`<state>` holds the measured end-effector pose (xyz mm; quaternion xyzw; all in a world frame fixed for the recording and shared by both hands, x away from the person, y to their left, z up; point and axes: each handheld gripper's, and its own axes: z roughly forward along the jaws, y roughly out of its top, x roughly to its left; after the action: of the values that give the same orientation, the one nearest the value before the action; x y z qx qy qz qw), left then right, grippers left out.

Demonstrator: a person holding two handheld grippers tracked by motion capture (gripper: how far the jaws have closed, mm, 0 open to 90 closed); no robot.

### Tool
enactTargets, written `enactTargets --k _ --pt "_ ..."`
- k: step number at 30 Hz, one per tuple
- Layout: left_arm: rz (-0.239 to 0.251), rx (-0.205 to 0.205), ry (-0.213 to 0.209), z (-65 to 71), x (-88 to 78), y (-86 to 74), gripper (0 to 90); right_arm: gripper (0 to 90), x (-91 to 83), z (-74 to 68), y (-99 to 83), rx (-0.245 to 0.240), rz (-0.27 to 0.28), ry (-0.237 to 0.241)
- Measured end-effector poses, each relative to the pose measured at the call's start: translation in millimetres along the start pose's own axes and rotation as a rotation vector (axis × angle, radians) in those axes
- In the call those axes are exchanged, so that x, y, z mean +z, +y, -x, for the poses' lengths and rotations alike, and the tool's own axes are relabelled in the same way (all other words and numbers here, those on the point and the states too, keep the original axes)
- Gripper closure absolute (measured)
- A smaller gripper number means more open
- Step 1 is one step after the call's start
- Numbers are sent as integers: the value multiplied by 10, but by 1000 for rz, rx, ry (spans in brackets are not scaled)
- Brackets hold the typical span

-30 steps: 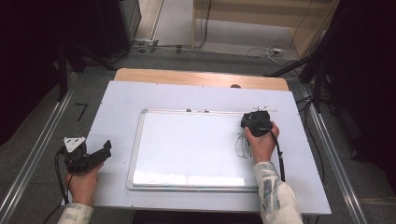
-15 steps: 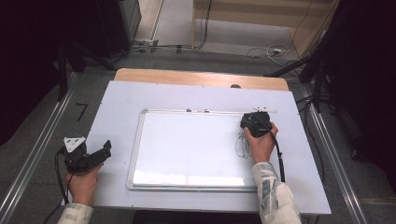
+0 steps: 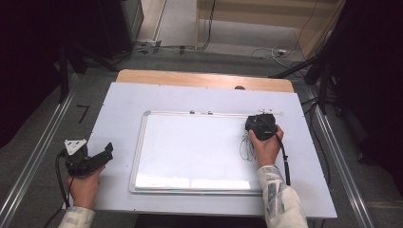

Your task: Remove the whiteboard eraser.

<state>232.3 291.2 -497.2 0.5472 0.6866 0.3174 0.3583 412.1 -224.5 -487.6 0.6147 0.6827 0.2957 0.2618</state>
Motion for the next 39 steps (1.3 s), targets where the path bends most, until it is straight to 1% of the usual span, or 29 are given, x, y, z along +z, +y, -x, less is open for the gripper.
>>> enactTargets --k 6,7,9,11,13,15,16,20,22,23,25,27,29,30,31,33,36,37,39 --pt "0 0 -1 2 -1 0 134 392 -79 21 28 15 25 13" --pt "2 -2 0 4 -2 0 135 392 -128 31 42 25 29 17" --pt "1 -2 0 2 -2 -1 135 392 -145 34 45 21 31 13" --pt "1 -1 1 1 -3 0 134 392 -227 48 45 16 29 11" --pt "2 0 0 4 -3 0 135 392 -259 51 42 13 31 10" --pt "2 0 1 6 -4 -1 135 392 -366 61 23 6 38 16" --pt "2 0 1 7 -5 -1 135 392 -366 61 23 6 38 16" --pt "2 3 0 8 -9 -1 135 392 -506 71 -32 3 44 23" --pt "2 4 -2 9 -9 -1 135 392 -601 68 -91 -7 43 23" --pt "3 3 -2 10 -10 -1 135 392 -601 68 -91 -7 43 23" --pt "1 4 -2 8 -14 -2 135 392 -655 66 -120 -9 45 30" --pt "0 3 1 6 -16 -2 134 391 -722 61 -151 -13 49 36" --pt "1 2 0 4 -17 -3 135 392 -774 54 -174 -24 55 33" --pt "1 2 0 3 -18 -3 135 392 -829 49 -211 -22 56 40" --pt "1 2 0 1 -18 -3 135 392 -829 49 -211 -22 56 40" --pt "1 2 0 1 -18 -2 135 392 -875 50 -275 -32 55 42" --pt "-2 4 1 7 -18 -4 134 392 -895 54 -311 -27 55 43" --pt "-1 4 1 9 -18 -6 135 391 -915 56 -348 -21 53 48" --pt "-3 2 4 8 -18 -8 135 391 -923 51 -373 -25 54 45"
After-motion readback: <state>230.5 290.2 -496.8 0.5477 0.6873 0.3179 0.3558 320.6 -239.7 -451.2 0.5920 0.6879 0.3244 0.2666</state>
